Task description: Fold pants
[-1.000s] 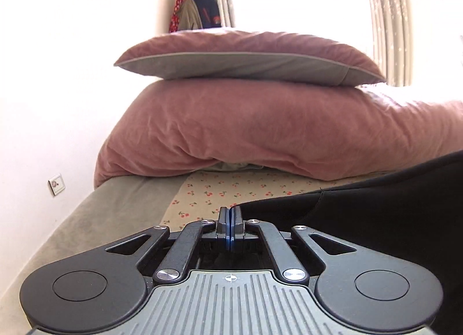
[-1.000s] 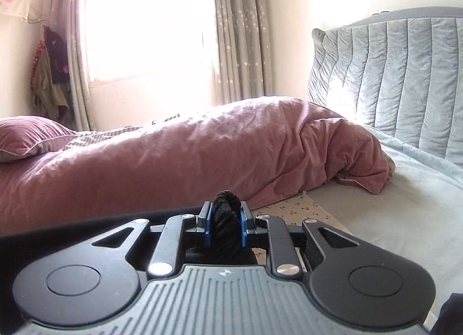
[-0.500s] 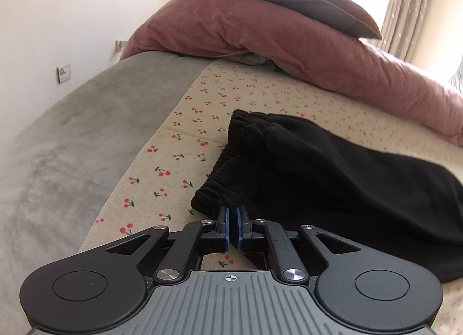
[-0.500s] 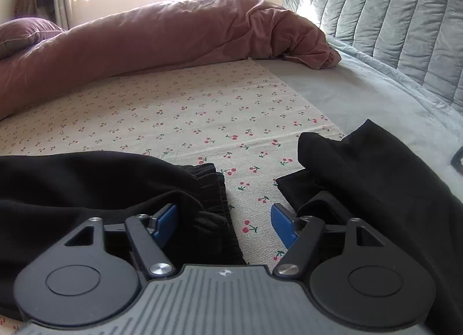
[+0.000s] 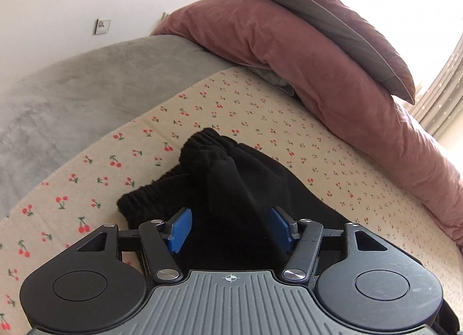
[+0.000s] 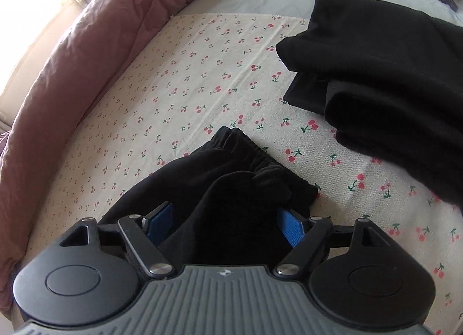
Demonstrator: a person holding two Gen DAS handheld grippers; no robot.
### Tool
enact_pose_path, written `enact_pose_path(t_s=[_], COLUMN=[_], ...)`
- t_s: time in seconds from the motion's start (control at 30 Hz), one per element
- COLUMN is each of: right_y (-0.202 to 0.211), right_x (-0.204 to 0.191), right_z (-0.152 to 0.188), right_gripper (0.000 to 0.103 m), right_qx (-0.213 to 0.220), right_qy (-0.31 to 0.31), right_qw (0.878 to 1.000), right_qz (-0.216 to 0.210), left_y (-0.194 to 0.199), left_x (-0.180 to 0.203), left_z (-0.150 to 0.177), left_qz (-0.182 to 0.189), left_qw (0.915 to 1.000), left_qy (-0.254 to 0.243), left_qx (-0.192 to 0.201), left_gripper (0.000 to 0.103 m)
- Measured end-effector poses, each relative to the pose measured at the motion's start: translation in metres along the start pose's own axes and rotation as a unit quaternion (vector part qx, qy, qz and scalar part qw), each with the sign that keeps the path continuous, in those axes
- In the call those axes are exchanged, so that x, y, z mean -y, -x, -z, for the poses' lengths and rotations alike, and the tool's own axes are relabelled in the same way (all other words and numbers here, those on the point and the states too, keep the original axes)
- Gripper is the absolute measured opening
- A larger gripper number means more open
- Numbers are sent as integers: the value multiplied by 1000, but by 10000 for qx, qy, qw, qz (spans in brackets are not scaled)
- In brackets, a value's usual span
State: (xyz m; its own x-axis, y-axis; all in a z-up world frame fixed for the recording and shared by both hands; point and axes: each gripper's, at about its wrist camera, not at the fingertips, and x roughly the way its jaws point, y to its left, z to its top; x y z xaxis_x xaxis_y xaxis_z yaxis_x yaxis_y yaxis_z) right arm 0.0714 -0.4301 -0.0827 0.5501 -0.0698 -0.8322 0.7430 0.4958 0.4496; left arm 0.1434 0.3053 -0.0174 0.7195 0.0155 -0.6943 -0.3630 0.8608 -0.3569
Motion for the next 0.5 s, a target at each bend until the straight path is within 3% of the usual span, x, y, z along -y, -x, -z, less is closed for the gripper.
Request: enact_pose_path(t_s=[0.13,0.2,0.23,0.27,0.37,0.5], right_y=[-13,-12,-10,-6,8,-1], right_x=[-1,4,5,7,18,16], right_z=[1,2,3,3,7,22], right_gripper=[54,54,53,50,43,46], right_qx=[195,251,278,319,401,250], right_qy=[-82,-224,-261,-295,-721,-1290], right_qw=[9997,9994,9993,9990,9960,9913], right_qz=[155,30,-27,-106,-337,-29], left_y=[-22,-27,-28,-28,-23,-21], left_x=[13,10,8,5,-2,3], left_z=[-1,-3,-3,-2,-1,3], left_qz=[-402,-456,-466,-496,-528,-726], left_qw=[9991,9983,9978,9972,9948,9907], left_qy=[115,359,465,561,858,1127], left_qx=[37,52,49,75,164,222], left_gripper=[55,32,10,6,4,4])
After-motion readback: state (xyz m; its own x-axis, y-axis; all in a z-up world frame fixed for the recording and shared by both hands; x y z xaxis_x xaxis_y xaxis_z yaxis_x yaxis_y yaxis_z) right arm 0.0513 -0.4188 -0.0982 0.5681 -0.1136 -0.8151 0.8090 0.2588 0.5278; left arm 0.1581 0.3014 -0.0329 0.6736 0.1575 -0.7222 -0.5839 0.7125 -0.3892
